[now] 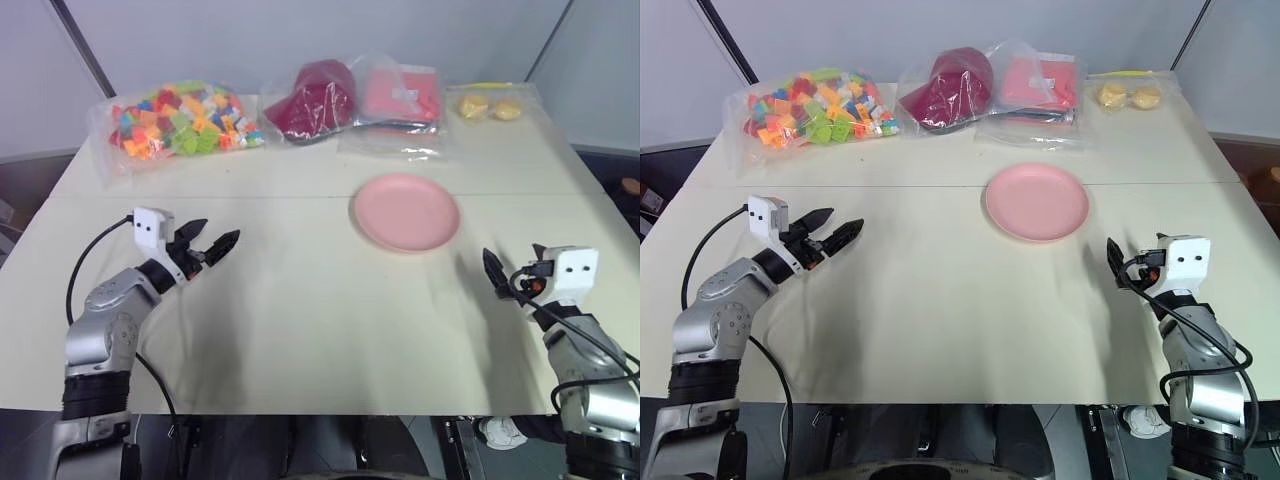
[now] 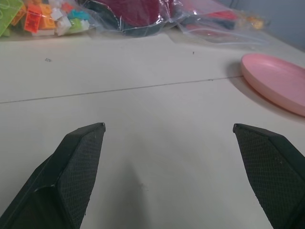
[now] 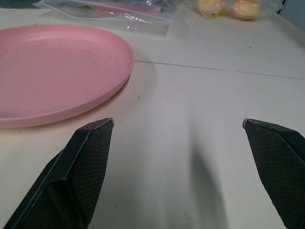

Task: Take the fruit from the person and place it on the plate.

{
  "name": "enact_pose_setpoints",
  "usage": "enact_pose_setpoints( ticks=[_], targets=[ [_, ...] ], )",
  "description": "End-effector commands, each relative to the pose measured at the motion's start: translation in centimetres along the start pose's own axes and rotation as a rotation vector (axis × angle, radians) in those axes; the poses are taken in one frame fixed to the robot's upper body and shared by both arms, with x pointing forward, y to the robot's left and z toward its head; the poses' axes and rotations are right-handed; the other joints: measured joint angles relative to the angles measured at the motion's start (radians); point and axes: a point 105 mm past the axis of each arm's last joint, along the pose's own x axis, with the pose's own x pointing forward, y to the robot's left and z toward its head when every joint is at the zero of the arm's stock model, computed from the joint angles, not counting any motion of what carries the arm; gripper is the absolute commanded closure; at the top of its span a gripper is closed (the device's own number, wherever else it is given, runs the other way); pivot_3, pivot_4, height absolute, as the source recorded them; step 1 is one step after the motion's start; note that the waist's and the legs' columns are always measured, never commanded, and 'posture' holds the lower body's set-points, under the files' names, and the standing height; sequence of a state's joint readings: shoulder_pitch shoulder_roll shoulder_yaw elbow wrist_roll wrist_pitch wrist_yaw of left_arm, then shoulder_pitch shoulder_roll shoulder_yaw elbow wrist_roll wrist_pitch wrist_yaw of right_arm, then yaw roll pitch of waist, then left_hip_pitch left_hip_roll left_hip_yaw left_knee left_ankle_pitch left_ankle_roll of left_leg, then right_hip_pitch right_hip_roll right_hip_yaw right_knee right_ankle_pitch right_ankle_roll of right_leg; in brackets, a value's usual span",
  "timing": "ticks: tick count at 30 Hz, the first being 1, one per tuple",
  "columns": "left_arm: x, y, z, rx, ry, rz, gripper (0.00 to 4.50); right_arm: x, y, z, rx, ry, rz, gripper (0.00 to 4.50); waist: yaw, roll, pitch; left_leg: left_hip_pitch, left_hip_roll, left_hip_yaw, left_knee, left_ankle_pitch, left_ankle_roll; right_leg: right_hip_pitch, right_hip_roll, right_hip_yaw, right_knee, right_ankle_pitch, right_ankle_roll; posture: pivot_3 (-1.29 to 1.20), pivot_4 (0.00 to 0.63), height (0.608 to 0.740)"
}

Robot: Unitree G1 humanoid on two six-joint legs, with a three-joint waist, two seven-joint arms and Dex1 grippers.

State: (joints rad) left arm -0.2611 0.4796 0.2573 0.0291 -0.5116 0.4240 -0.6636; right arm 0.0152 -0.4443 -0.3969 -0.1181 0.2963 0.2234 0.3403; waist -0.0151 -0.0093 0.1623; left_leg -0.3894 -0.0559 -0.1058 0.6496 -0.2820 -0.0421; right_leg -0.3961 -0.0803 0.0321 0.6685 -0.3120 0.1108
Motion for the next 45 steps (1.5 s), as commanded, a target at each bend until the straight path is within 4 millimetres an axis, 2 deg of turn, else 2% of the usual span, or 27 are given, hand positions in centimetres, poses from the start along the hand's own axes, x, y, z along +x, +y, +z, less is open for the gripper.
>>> enact_pose_setpoints(
  ticks=[1,16,26,45],
  targets=[
    [-0.4,0.1,1.6,0.056,-0.046,0.008,0.0,0.3,0.0,1.2,-0.024,-0.049,0.003,0.06,0.0,0.0,0.0,0.0,0.0,0.0,0.0,0.0,0.0,0.0,0.0,0.0,0.0,0.0,0.0,0.0,0.15,0.74],
    [-0.3,-0.1,2.7,0.079,-0.098,-0.012,0.0,0.4,0.1,1.2,-0.016,-0.061,0.008,0.06,0.001,0.0,0.0,0.0,0.0,0.0,0.0,0.0,0.0,0.0,0.0,0.0,0.0,0.0,0.0,0.0,0.15,0.74],
    [-0.4,-0.1,2.5,0.082,-0.091,-0.013,0.0,0.3,-0.1,0.8,-0.023,-0.056,0.01,0.06,0.001,0.0,0.0,0.0,0.0,0.0,0.0,0.0,0.0,0.0,0.0,0.0,0.0,0.0,0.0,0.0,0.15,0.74],
    [-0.3,-0.1,2.6,0.082,-0.093,-0.011,0.0,0.5,0.2,1.3,-0.029,-0.063,0.012,0.06,0.001,0.0,0.0,0.0,0.0,0.0,0.0,0.0,0.0,0.0,0.0,0.0,0.0,0.0,0.0,0.0,0.15,0.74]
  ],
)
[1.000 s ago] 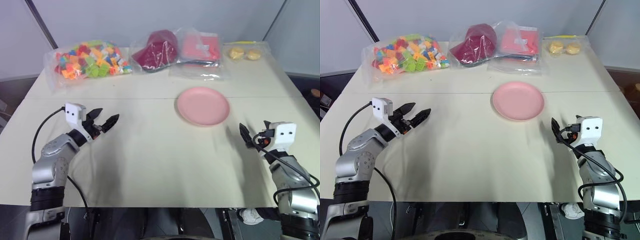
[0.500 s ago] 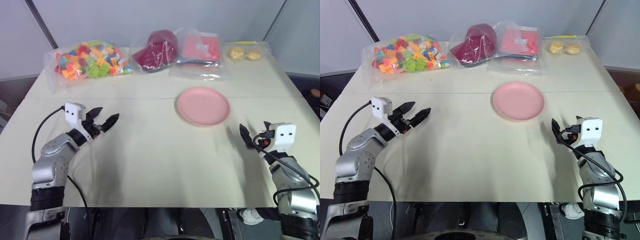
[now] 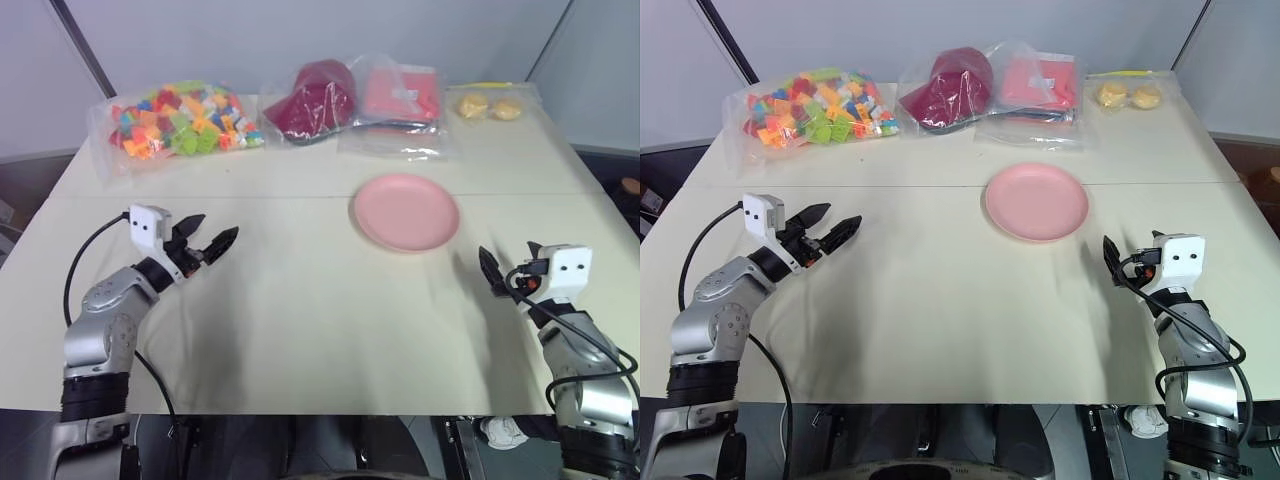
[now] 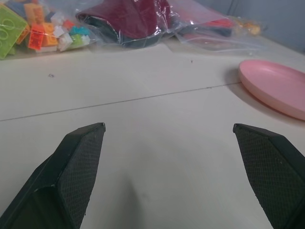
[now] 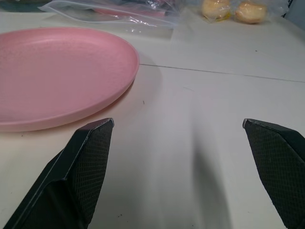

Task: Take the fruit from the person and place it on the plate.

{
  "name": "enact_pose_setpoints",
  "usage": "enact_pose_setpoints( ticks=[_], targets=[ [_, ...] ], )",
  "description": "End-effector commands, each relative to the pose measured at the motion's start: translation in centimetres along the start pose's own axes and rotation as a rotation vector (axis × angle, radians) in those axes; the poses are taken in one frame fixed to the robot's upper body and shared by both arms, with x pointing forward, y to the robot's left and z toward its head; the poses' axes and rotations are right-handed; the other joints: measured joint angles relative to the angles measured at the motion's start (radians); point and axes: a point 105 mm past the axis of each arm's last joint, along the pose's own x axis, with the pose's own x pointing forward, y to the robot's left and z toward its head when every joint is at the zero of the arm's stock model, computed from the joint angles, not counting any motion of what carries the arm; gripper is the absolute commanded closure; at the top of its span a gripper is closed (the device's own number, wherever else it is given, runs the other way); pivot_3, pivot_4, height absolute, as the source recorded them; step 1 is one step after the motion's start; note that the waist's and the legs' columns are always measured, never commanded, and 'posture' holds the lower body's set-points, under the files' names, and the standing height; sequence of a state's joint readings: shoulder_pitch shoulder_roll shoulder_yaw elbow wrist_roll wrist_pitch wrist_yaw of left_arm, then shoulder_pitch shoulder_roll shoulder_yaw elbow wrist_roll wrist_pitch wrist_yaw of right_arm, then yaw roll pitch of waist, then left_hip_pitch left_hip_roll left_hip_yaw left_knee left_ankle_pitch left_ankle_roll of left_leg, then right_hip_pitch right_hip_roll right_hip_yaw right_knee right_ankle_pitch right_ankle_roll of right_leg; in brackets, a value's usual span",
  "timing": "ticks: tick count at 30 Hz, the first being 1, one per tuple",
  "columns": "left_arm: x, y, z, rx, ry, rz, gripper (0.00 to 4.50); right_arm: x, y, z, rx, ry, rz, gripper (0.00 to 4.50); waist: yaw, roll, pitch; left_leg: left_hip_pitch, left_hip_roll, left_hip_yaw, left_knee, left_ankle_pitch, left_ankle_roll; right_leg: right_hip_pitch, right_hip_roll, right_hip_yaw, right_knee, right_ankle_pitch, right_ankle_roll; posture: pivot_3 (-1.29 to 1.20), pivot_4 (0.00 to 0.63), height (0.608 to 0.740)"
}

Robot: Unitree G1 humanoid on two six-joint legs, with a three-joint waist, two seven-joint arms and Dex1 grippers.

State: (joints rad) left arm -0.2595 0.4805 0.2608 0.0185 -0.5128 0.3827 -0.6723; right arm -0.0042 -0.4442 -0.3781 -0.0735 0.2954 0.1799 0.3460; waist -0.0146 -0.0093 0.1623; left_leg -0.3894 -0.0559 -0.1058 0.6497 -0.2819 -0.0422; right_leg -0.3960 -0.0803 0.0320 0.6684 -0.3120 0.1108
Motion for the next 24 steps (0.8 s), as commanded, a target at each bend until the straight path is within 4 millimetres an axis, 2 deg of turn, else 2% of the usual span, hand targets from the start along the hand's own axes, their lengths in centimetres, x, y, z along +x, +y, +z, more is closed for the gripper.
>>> enact_pose_setpoints(
  ticks=[1,24],
  targets=[
    [-0.17,0.14,1.84,0.05,-0.053,0.0,0.0,0.02,-0.04,1.54,-0.032,-0.048,-0.001,0.06,0.0,0.0,0.0,0.0,0.0,0.0,0.0,0.0,0.0,0.0,0.0,0.0,0.0,0.0,0.0,0.0,0.15,0.74],
    [-0.29,0.3,1.74,0.059,-0.044,0.005,0.0,0.16,0.3,1.87,-0.036,-0.051,0.008,0.06,0.0,0.0,0.0,0.0,0.0,0.0,0.0,0.0,0.0,0.0,0.0,0.0,0.0,0.0,0.0,0.0,0.15,0.74]
  ],
)
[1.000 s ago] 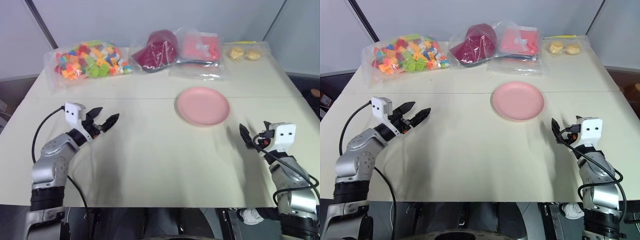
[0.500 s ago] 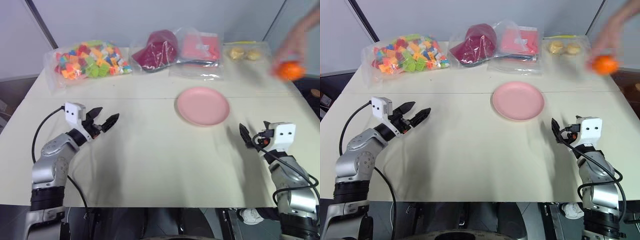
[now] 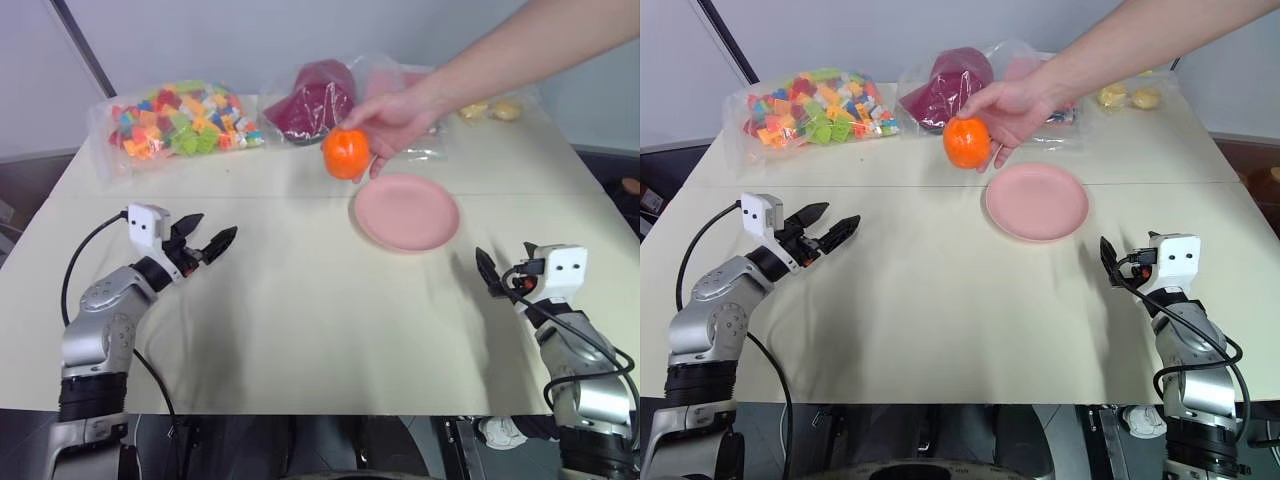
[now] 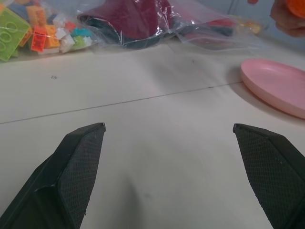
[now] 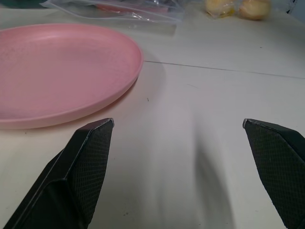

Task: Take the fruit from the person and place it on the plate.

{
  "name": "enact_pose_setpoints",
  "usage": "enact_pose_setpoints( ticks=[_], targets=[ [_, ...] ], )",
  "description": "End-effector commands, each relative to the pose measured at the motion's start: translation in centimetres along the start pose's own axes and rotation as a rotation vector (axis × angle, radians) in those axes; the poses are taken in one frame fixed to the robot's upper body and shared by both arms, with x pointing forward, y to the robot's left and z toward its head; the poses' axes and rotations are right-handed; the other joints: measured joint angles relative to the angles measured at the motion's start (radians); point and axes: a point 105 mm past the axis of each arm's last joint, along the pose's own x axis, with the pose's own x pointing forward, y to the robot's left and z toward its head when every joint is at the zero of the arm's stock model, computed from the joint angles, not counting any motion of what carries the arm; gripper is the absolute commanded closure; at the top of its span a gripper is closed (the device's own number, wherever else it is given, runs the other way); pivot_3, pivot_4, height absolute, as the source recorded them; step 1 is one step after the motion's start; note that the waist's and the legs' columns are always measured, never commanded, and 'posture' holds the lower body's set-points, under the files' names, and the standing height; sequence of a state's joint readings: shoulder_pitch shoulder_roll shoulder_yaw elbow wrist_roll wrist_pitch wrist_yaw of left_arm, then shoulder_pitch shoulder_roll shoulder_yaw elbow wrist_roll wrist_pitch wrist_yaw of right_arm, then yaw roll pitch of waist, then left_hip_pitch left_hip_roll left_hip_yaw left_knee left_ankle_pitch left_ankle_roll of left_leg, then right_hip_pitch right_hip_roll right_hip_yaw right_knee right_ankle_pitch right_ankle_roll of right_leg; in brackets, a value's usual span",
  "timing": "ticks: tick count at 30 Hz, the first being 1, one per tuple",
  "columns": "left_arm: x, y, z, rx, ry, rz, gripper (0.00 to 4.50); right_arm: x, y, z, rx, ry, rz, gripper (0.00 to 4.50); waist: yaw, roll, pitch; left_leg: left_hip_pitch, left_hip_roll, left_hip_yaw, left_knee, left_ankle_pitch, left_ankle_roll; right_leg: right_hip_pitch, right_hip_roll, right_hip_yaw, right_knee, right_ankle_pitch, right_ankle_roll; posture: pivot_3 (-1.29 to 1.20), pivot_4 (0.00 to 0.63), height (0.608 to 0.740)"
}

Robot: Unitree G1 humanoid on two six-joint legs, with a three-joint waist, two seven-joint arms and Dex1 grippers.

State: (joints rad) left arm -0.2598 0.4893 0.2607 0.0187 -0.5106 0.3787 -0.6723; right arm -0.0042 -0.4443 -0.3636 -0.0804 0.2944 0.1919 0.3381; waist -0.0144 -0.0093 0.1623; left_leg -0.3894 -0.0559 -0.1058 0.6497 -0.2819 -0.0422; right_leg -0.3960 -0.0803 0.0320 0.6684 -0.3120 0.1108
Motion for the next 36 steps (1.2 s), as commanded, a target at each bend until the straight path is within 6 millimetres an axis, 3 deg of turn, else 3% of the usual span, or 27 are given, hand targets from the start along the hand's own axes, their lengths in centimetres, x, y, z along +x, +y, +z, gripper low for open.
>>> enact_pose_setpoints(
  ticks=[1,6,10,14,18,22,29,36],
  targets=[
    [-0.2,0.2,1.6,0.047,-0.045,0.003,0.0,0.0,-0.1,2.0,-0.038,-0.061,0.0,0.06,0.0,0.0,0.0,0.0,0.0,0.0,0.0,0.0,0.0,0.0,0.0,0.0,0.0,0.0,0.0,0.0,0.15,0.74],
    [-0.3,-0.1,1.8,0.044,-0.051,-0.017,0.0,0.0,-0.2,2.0,-0.04,-0.057,-0.001,0.06,0.0,0.0,0.0,0.0,0.0,0.0,0.0,0.0,0.0,0.0,0.0,0.0,0.0,0.0,0.0,0.0,0.15,0.74],
    [-0.7,-1.8,3.8,0.051,-0.082,-0.159,0.0,0.0,-0.2,2.0,-0.039,-0.054,-0.002,0.06,-0.001,0.0,0.0,0.0,0.0,0.0,0.0,0.0,0.0,0.0,0.0,0.0,0.0,0.0,0.0,0.0,0.15,0.74],
    [-0.8,-2.0,5.4,0.096,-0.062,-0.216,0.0,0.1,0.3,2.5,-0.011,-0.065,0.041,0.06,-0.001,0.0,0.0,0.0,0.0,0.0,0.0,0.0,0.0,0.0,0.0,0.0,0.0,0.0,0.0,0.0,0.15,0.74],
    [-0.5,-1.9,5.7,0.106,-0.061,-0.213,0.0,-2.7,6.7,8.4,0.17,-0.124,0.546,0.06,-0.003,0.004,0.001,0.0,0.0,0.0,0.0,0.0,0.0,0.0,0.0,0.0,-0.001,0.0,0.0,0.0,0.15,0.74],
    [-0.3,-1.9,5.1,0.097,-0.05,-0.211,0.0,-4.6,9.3,11.3,0.126,-0.078,0.757,0.06,-0.002,0.003,0.001,0.0,0.001,-0.003,0.0,0.0,0.0,0.003,0.0,-0.003,-0.003,0.0,0.0,0.0,0.15,0.74],
    [0.1,-2.3,4.8,0.078,-0.055,-0.223,0.0,-3.8,10.0,11.8,0.079,-0.073,0.73,0.06,0.004,0.001,0.001,-0.001,0.0,-0.005,0.001,0.0,0.001,0.005,-0.001,-0.006,-0.004,0.0,0.0,0.0,0.15,0.74],
    [2.2,-5.3,7.9,0.049,-0.147,-0.376,0.0,-3.0,9.2,11.1,0.042,-0.06,0.676,0.06,0.005,0.0,0.001,-0.001,0.0,-0.005,0.002,0.0,0.001,0.004,-0.001,-0.007,-0.004,0.0,0.0,0.0,0.15,0.74]
  ],
)
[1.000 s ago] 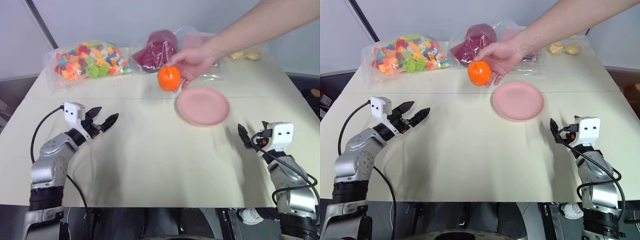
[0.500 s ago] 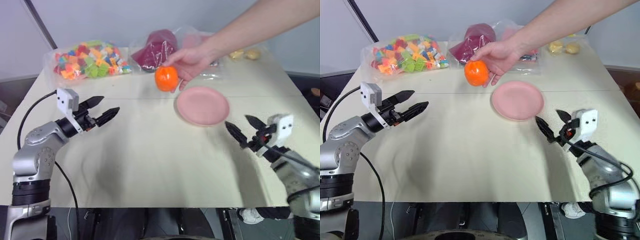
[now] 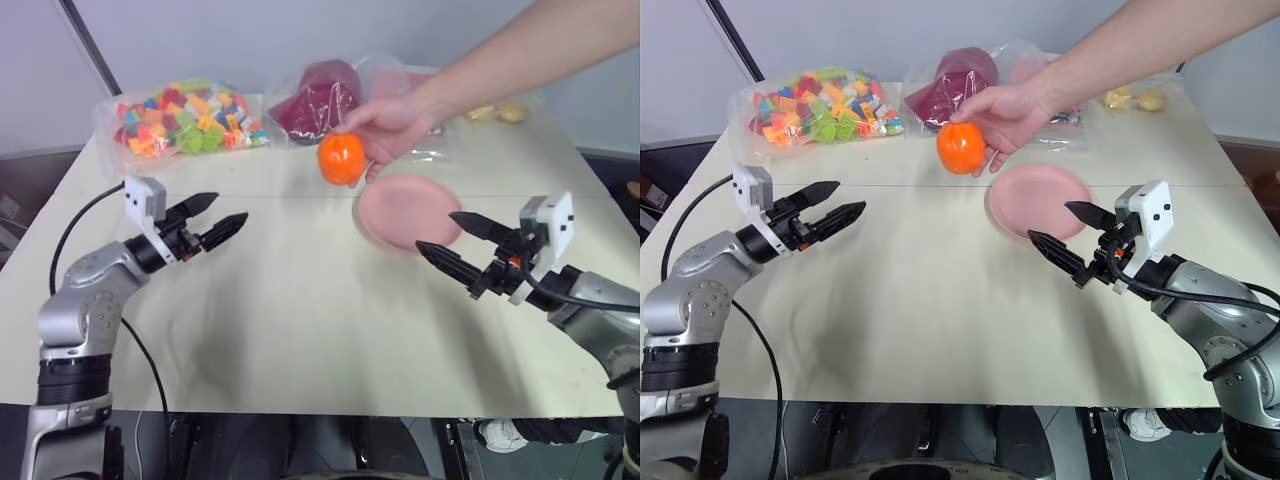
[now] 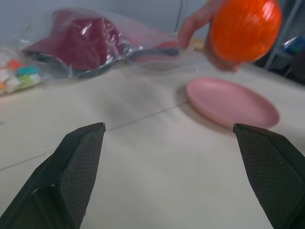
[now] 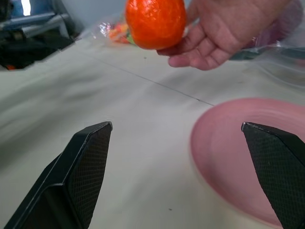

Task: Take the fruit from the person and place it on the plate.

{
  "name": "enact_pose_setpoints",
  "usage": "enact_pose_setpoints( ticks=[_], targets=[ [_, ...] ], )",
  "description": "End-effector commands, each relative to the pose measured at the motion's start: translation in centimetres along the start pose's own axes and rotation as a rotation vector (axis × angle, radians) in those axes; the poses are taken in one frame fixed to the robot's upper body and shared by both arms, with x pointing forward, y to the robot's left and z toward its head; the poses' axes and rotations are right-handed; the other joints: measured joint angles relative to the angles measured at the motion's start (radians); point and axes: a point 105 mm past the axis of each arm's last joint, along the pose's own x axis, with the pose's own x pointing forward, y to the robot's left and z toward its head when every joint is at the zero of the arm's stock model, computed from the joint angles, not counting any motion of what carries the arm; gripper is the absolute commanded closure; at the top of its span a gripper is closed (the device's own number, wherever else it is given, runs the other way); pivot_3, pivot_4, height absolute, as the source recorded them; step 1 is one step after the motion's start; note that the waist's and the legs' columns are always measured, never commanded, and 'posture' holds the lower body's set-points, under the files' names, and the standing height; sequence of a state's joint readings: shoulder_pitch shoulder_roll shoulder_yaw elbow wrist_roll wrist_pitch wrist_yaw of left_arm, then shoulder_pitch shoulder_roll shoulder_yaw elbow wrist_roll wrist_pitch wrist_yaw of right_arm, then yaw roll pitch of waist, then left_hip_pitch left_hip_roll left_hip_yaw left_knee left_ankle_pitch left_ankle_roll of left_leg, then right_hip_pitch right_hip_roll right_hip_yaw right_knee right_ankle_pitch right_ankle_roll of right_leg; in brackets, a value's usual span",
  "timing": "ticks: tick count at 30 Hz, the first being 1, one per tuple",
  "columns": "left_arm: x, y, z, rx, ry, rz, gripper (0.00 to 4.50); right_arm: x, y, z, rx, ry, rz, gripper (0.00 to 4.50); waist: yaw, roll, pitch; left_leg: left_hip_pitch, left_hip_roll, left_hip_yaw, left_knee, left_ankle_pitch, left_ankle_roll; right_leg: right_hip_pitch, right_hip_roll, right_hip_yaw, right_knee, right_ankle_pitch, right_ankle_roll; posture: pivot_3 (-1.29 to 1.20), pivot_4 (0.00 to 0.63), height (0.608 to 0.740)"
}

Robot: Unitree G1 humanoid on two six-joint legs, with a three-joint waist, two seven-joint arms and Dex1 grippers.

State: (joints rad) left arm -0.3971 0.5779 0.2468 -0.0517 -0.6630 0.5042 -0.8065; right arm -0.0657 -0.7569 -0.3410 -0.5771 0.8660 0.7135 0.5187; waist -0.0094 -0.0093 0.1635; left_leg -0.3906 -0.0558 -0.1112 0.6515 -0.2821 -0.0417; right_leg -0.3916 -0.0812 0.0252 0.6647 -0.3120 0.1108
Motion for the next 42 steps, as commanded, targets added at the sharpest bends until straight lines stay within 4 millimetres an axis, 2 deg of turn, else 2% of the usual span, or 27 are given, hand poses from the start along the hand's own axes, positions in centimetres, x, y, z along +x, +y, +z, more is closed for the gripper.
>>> enact_pose_setpoints(
  ticks=[1,7,12,16,26,31,38,42],
  targets=[
    [2.3,-2.2,2.2,0.032,-0.065,-0.136,0.0,0.0,-0.5,0.8,-0.043,-0.033,-0.025,0.06,0.0,0.0,0.0,0.0,0.0,0.0,0.0,0.0,0.0,0.0,0.0,0.0,0.0,0.0,0.0,0.0,0.15,0.74],
    [5.9,-3.6,1.3,0.014,-0.07,-0.255,0.0,0.3,-1.0,0.6,-0.054,-0.047,-0.061,0.06,-0.007,0.0,0.0,0.0,0.0,0.0,0.0,0.0,0.0,-0.001,0.001,0.0,0.0,0.0,0.0,0.0,0.15,0.74],
    [8.1,-4.0,1.3,0.001,-0.108,-0.277,0.0,0.1,-0.8,0.3,-0.05,-0.048,-0.072,0.06,-0.004,0.0,0.0,0.0,0.0,0.0,0.0,0.0,0.0,-0.001,0.001,0.0,0.0,0.0,0.0,0.0,0.15,0.74],
    [10.6,-4.8,1.7,-0.027,-0.169,-0.296,0.0,-0.1,-0.6,-0.2,-0.045,-0.043,-0.089,0.06,0.0,0.0,0.0,0.0,0.0,0.0,0.001,0.0,0.0,0.0,0.001,0.0,0.001,0.0,0.0,0.0,0.15,0.74],
    [13.1,-6.4,1.7,-0.055,-0.221,-0.345,0.0,-0.1,-0.6,-0.5,-0.041,-0.046,-0.103,0.06,-0.003,0.0,0.0,0.0,-0.001,0.0,0.001,0.0,0.0,0.0,0.001,0.0,0.001,0.0,0.0,0.0,0.15,0.74],
    [13.4,-6.6,1.7,-0.056,-0.235,-0.347,1.44,-0.1,-0.7,-0.5,-0.04,-0.048,-0.112,0.0,-0.003,0.0,0.0,0.0,-0.001,0.0,0.001,0.0,0.0,0.0,0.001,0.0,0.001,0.0,0.0,0.0,0.15,0.74],
    [13.7,-6.8,1.6,-0.049,-0.226,-0.354,1.48,-0.2,-0.7,-0.6,-0.04,-0.049,-0.12,0.0,-0.003,0.0,0.0,0.0,-0.001,0.0,0.001,0.0,0.0,0.0,0.001,0.0,0.001,0.0,0.0,0.0,0.15,0.74],
    [15.4,-8.9,0.2,-0.031,-0.147,-0.406,1.48,-0.1,-0.9,-0.7,-0.038,-0.049,-0.128,0.0,0.0,-0.001,0.0,0.0,-0.001,0.0,0.001,0.0,0.0,0.0,0.001,0.0,0.001,0.0,0.0,0.0,0.15,0.74]
  ],
)
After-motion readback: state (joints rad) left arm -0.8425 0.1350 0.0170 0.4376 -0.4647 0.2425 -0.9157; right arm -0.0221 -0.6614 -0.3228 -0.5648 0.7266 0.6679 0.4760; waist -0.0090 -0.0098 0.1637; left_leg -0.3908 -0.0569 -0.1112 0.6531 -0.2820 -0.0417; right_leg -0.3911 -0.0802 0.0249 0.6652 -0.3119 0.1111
